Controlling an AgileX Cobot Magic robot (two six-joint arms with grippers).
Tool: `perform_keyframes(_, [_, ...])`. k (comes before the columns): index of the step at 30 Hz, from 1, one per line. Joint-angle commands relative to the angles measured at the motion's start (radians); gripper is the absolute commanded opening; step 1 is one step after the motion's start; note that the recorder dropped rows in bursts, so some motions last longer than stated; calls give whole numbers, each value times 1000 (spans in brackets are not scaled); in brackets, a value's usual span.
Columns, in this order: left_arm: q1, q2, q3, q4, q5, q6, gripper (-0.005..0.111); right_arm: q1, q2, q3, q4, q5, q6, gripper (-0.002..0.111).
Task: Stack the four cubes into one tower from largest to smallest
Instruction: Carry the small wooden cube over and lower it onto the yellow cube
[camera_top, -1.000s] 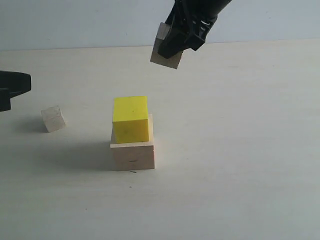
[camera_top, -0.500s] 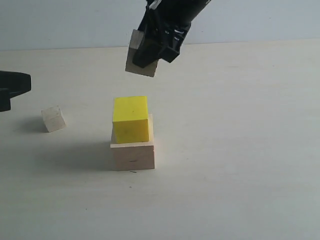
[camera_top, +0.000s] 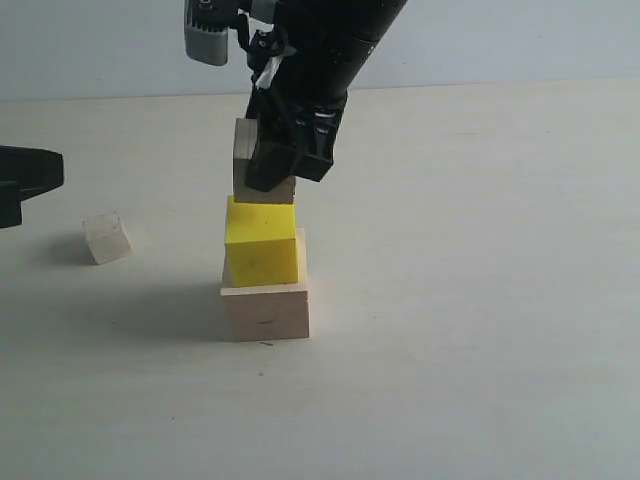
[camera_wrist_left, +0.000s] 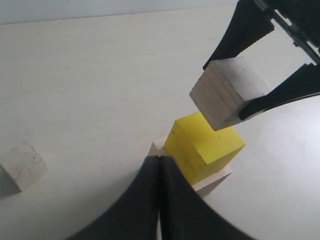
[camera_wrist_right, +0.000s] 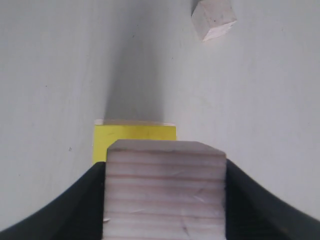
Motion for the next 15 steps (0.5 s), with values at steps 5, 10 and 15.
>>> perform_keyframes(5, [1,-8,5,-2,5,-5,0,1,-4,-6,22,33,4,0])
perform_keyframes(10, [1,-8,5,-2,5,-5,0,1,-4,-6,52,36,-6,0])
perform_keyframes(15, [1,-8,5,-2,-2,-5,0,1,-4,-6,62,23,-22,0])
